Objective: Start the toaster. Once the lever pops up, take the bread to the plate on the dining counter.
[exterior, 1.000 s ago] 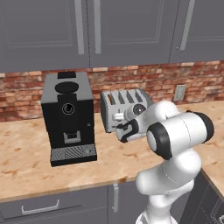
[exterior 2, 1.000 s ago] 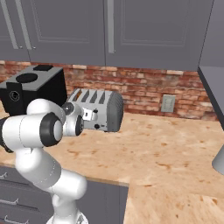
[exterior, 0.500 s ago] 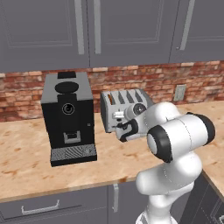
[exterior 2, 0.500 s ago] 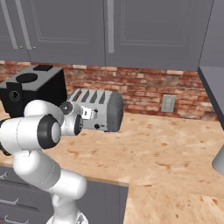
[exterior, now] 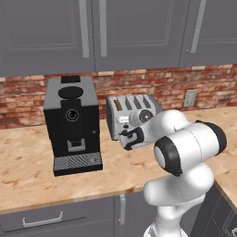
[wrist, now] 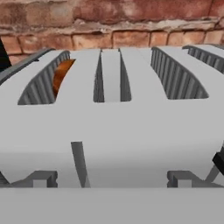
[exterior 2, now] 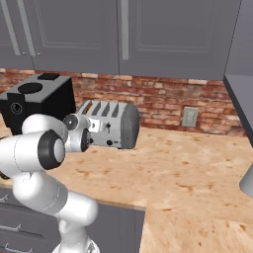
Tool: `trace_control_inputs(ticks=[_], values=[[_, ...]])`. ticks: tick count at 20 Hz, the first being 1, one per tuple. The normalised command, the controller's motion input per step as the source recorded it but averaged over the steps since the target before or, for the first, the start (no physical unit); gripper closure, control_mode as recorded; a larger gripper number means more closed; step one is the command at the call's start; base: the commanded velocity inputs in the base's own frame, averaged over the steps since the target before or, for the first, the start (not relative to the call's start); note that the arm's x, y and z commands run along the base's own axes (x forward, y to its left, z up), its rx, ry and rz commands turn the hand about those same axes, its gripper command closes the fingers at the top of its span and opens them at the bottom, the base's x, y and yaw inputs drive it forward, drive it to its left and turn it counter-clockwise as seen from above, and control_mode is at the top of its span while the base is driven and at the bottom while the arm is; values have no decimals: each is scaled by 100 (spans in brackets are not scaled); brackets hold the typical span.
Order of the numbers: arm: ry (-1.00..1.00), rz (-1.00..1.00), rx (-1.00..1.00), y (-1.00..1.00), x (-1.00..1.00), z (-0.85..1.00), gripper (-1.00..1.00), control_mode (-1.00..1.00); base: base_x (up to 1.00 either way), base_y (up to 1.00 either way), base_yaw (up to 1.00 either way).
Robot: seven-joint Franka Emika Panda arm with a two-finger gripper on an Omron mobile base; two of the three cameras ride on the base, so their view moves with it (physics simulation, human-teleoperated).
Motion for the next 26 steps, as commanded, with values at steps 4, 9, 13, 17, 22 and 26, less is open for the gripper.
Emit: trace_control_inputs(ticks=[4,9,13,17,22,26], values=[[-5,0,0,17,0,20,-100,-100,0,0,0],[-7,0,0,8,0,15,-100,-100,0,0,0],[-7,0,0,1,0,9,-100,-100,0,0,0],[-4,0,0,0,0,23,-100,-100,0,0,0],[-1,1,0,0,0,11,-100,-100,0,0,0],[0,1,0,0,3,0,-100,-100,0,0,0]])
